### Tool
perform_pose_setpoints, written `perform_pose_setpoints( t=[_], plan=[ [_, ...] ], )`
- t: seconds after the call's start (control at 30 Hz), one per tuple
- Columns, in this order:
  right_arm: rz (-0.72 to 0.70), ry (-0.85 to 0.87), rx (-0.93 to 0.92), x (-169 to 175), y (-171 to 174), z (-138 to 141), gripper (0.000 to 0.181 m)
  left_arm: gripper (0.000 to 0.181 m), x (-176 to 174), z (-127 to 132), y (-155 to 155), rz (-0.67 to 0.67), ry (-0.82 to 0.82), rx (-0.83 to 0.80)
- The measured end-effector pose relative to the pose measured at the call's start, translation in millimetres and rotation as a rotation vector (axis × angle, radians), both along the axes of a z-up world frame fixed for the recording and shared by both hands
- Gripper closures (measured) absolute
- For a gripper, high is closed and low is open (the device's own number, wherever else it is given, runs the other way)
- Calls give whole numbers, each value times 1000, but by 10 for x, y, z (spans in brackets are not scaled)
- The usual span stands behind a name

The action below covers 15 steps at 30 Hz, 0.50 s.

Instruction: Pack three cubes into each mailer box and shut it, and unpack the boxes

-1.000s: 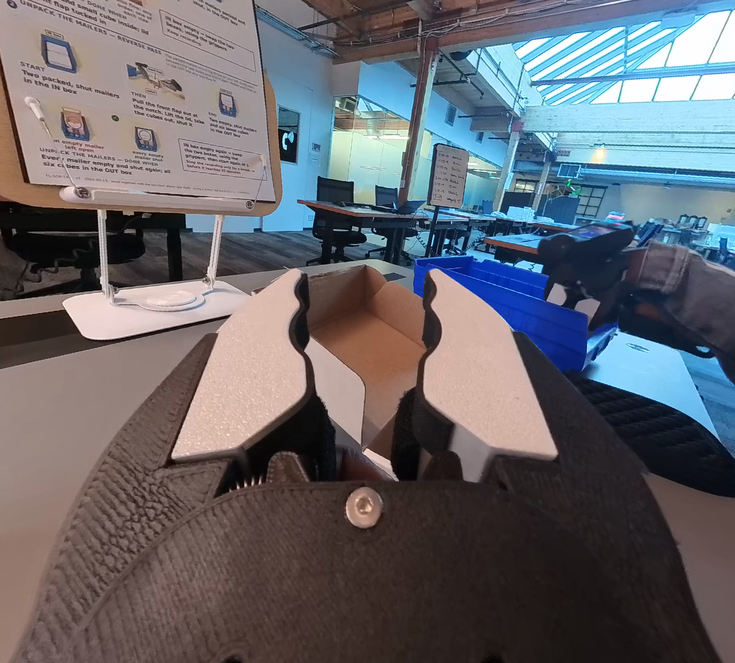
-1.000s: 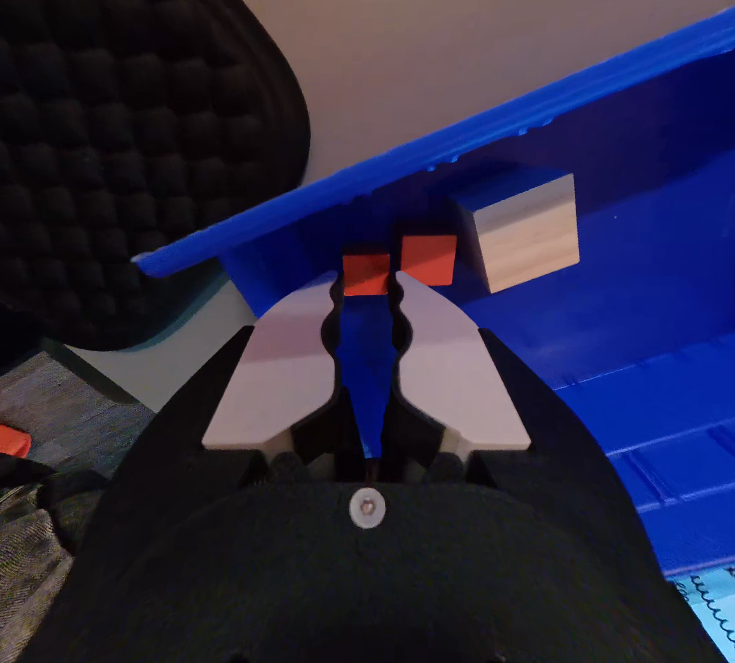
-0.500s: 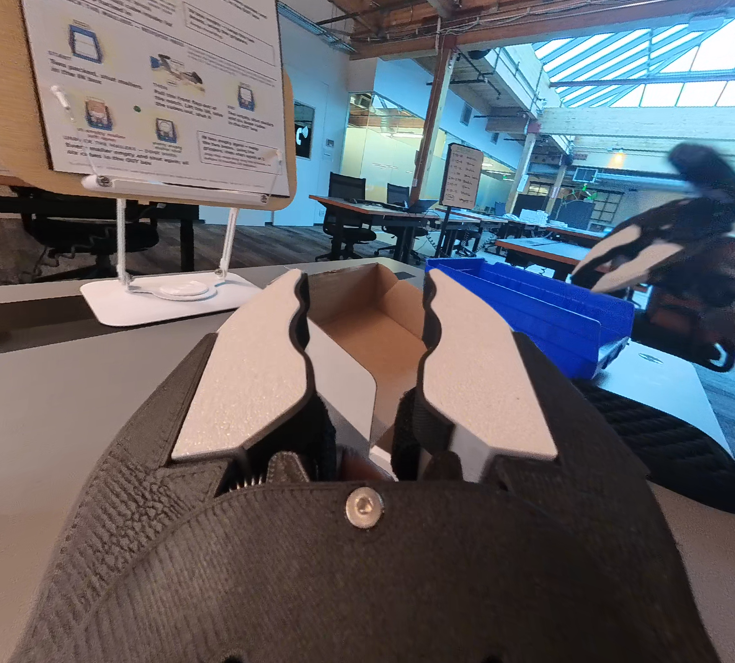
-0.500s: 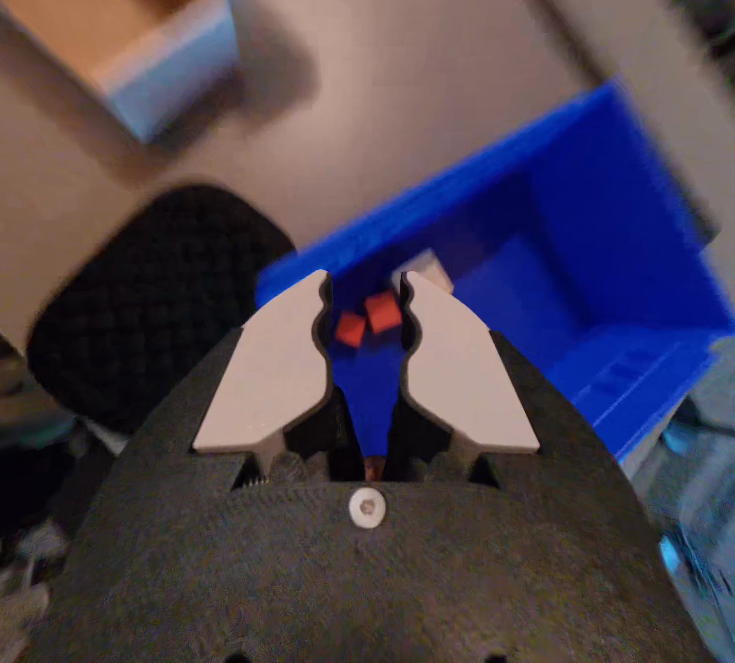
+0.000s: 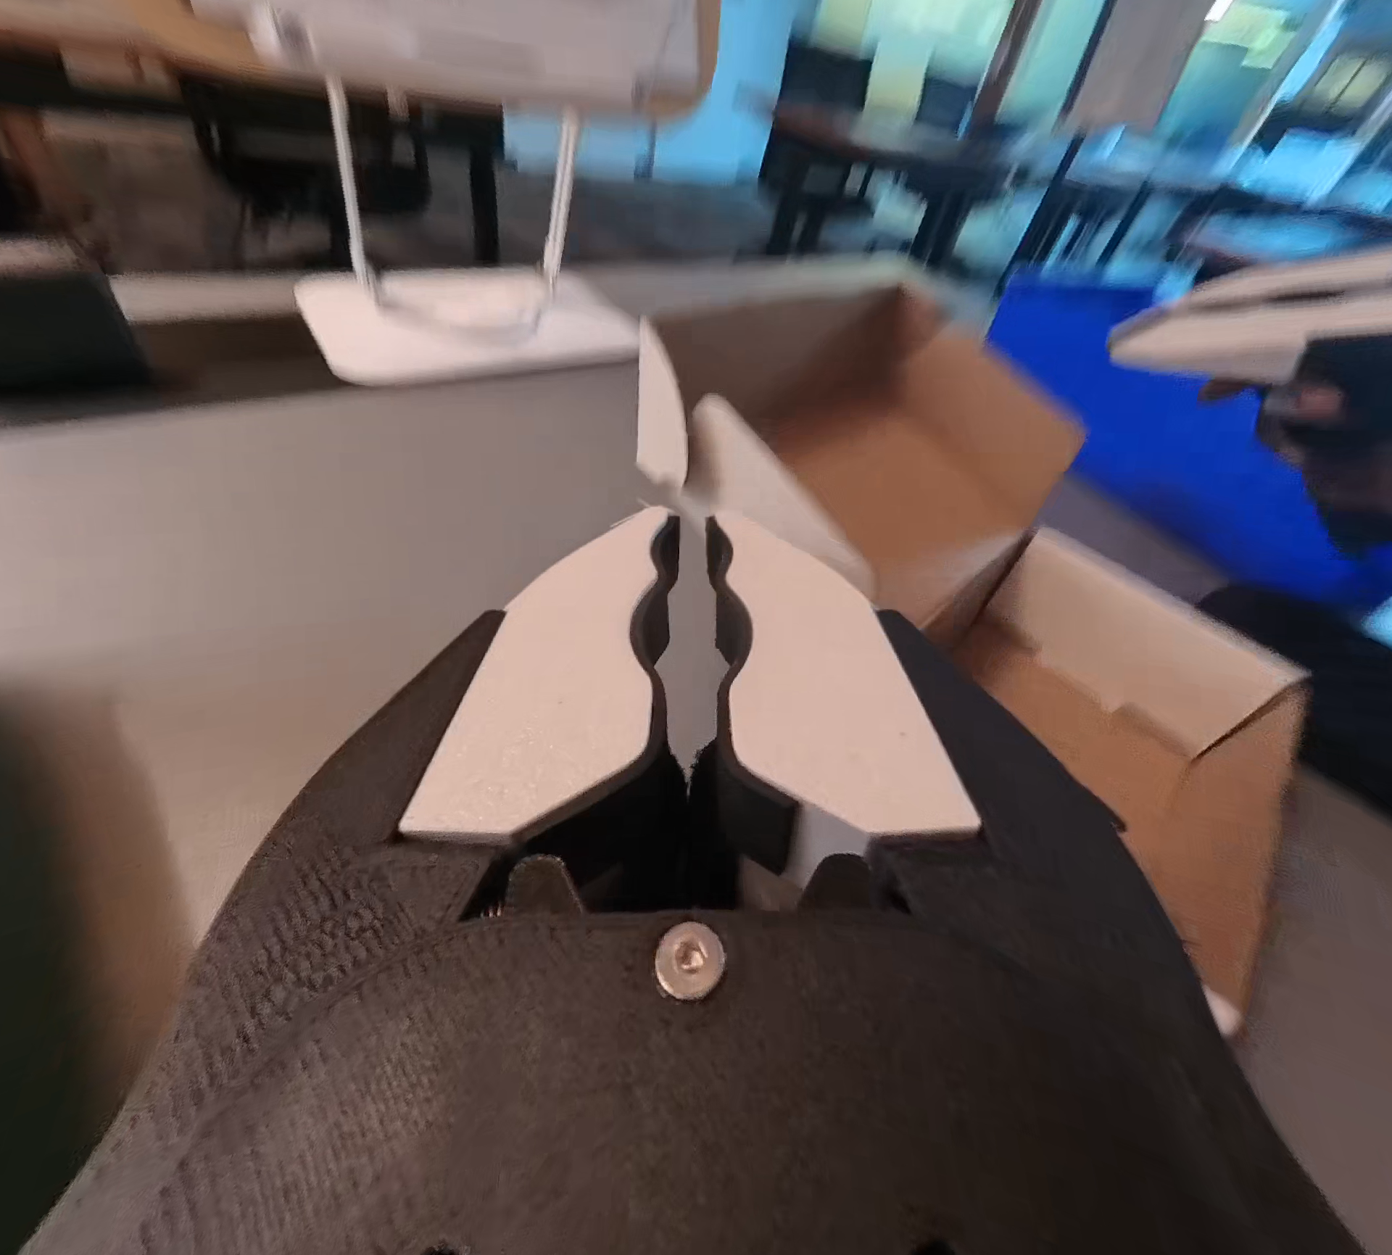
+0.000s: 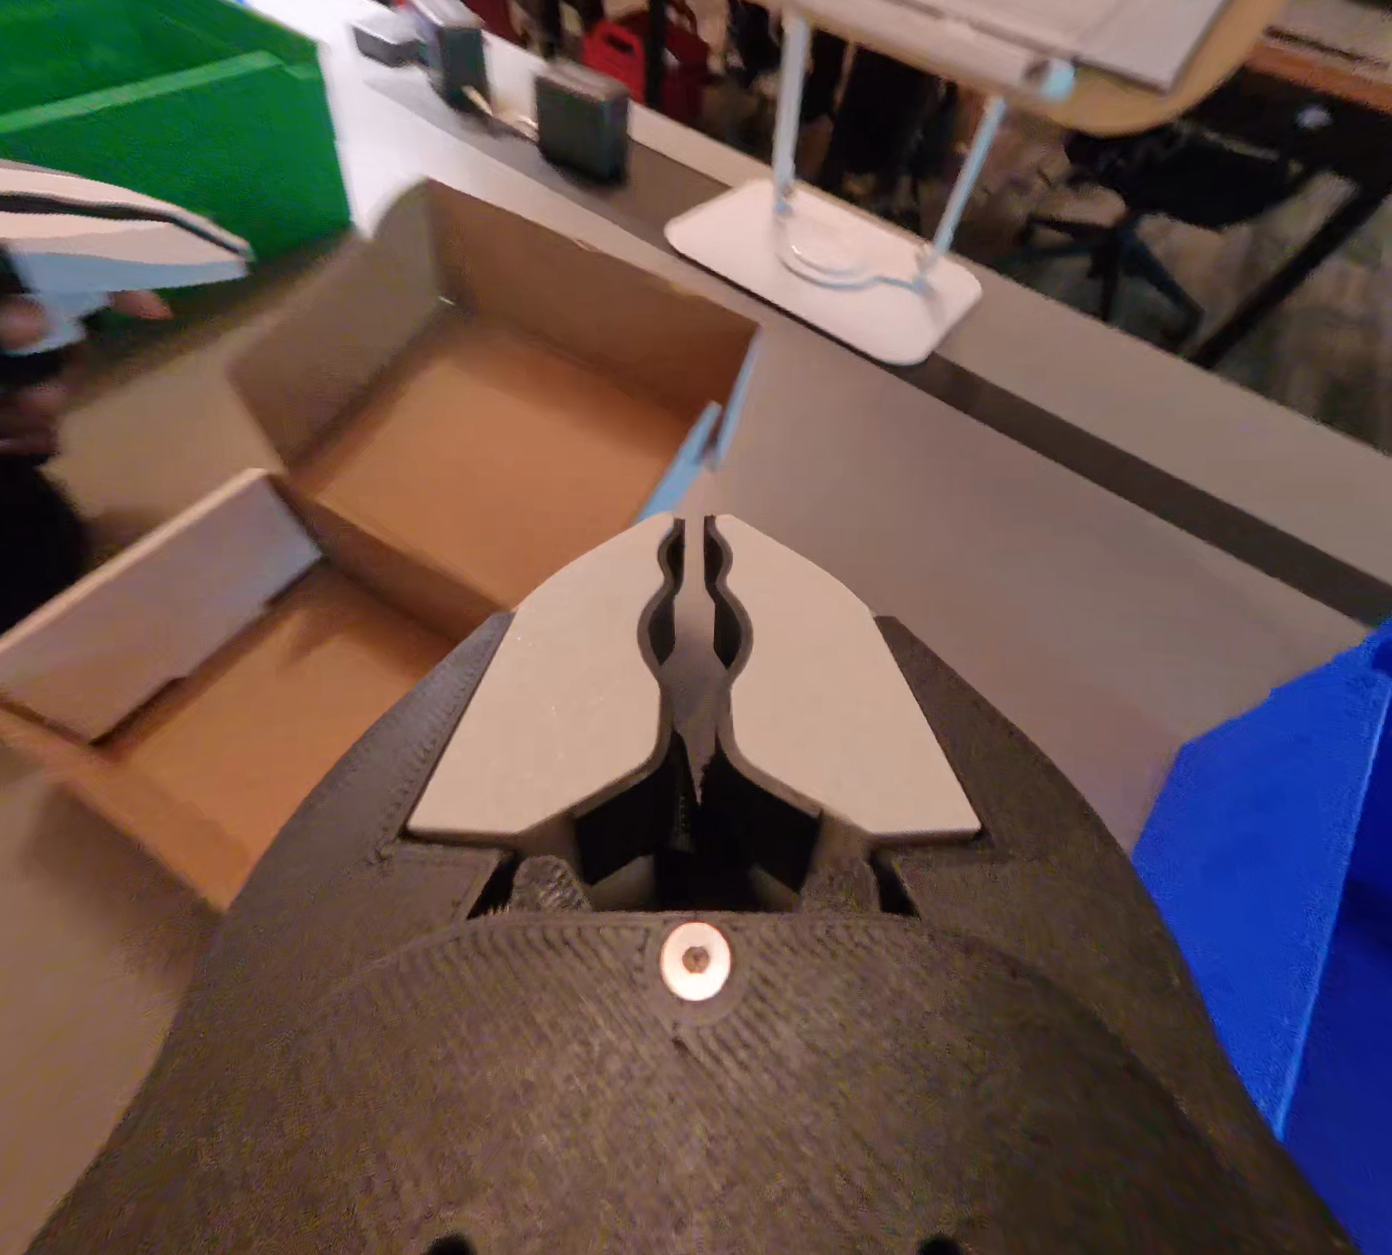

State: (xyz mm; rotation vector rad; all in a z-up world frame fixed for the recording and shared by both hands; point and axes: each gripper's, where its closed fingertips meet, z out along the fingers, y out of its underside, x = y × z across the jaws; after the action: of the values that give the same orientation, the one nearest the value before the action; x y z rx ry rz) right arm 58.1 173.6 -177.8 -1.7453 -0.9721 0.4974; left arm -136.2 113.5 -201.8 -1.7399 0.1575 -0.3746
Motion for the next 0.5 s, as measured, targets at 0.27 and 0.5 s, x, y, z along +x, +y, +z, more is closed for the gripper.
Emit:
perform_pose_setpoints(
  t=[0.27, 0.5],
  plan=[
    [123, 64, -194, -160, 107, -391, 178, 174, 201, -231, 165, -106, -16, -148],
    [231, 99, -211, -221, -10, -386, 181, 176, 329, -153, 186, -149, 49, -118]
  ],
)
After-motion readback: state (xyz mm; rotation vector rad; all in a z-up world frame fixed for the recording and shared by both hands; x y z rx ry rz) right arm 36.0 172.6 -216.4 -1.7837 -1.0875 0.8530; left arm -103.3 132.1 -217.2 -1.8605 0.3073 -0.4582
